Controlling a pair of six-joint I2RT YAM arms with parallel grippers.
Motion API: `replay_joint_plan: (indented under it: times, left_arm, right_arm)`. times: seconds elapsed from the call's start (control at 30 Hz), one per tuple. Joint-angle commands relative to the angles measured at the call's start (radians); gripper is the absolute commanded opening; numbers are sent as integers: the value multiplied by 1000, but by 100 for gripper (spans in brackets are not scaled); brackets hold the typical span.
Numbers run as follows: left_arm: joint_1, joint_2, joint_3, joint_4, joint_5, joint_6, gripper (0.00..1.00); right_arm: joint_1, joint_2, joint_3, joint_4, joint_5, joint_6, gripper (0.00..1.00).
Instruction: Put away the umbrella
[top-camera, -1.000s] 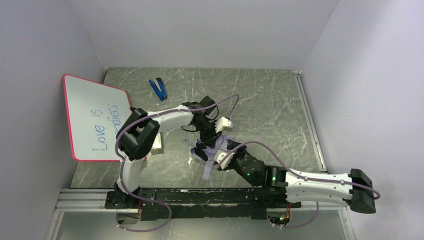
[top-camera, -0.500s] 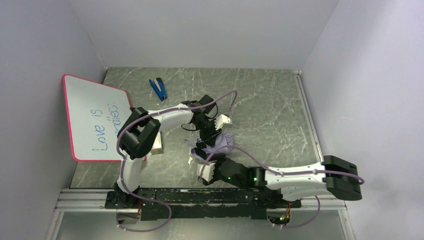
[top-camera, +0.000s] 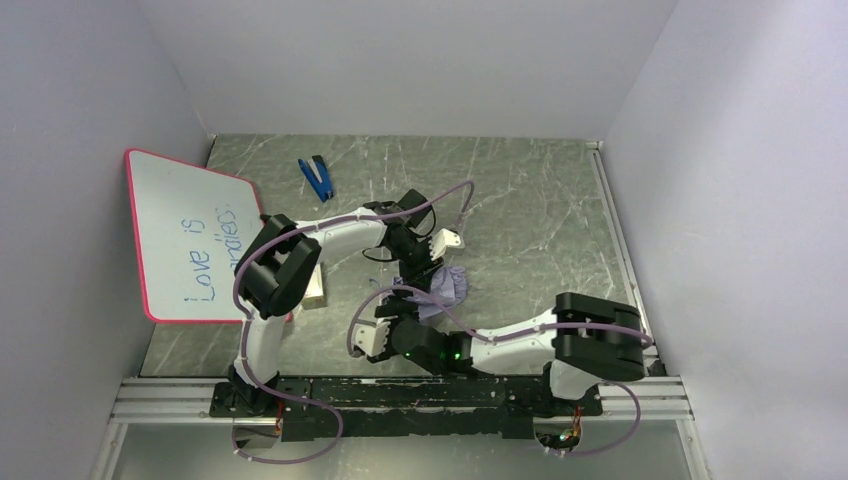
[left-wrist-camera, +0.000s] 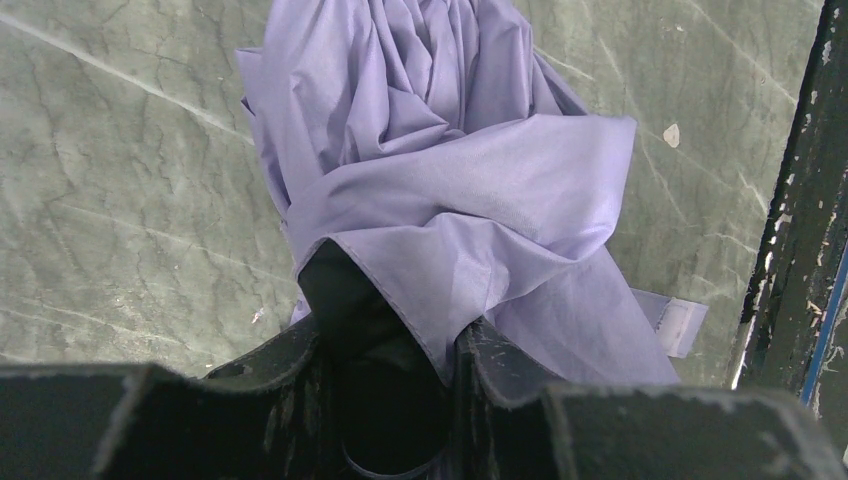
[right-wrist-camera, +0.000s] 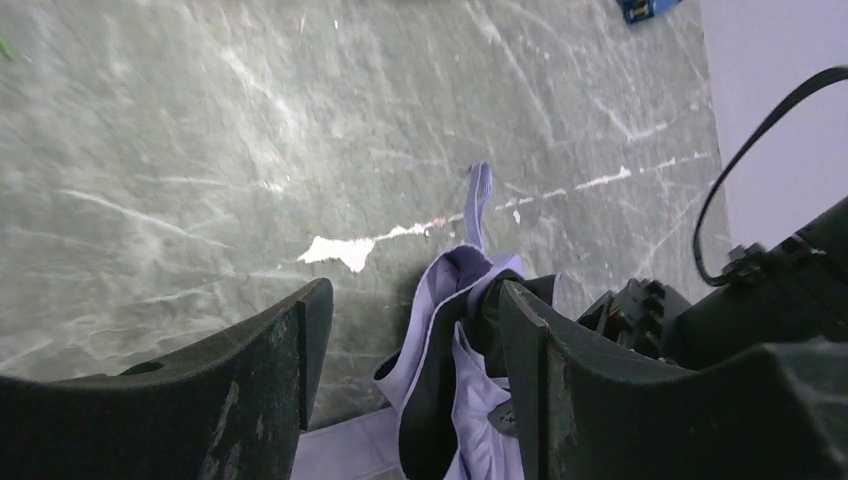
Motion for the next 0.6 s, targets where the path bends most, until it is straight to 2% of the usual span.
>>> replay_joint_plan:
  times: [0.0,0.13,0.3,0.4,0.43,0.47,0.57]
  left_arm:
    - [42,93,-65,4,-280,34,5]
    - [42,88,-70,12,-285,34,5]
    - [42,86,-74,17,-295,33,5]
    - [44,82,-78,23,-303,33,5]
    - [44,82,-79,23,-305,33,5]
    - [45,82,-78,23,-305,33,5]
    - [46,81,-78,25,-306,33,5]
  right_arm:
    - [0,74,23,49,124,-18,64]
    - [-6,118,33,33,185,-15,58]
    - [-10,89,32,8,199,27,26]
    - [-14,39,29,-42,199,73,11]
    - [-14,12,27,-73,196,94,3]
    - [-15,-11,26,-108,186,121,0]
    - [-16,-90,18,-212,166,222,0]
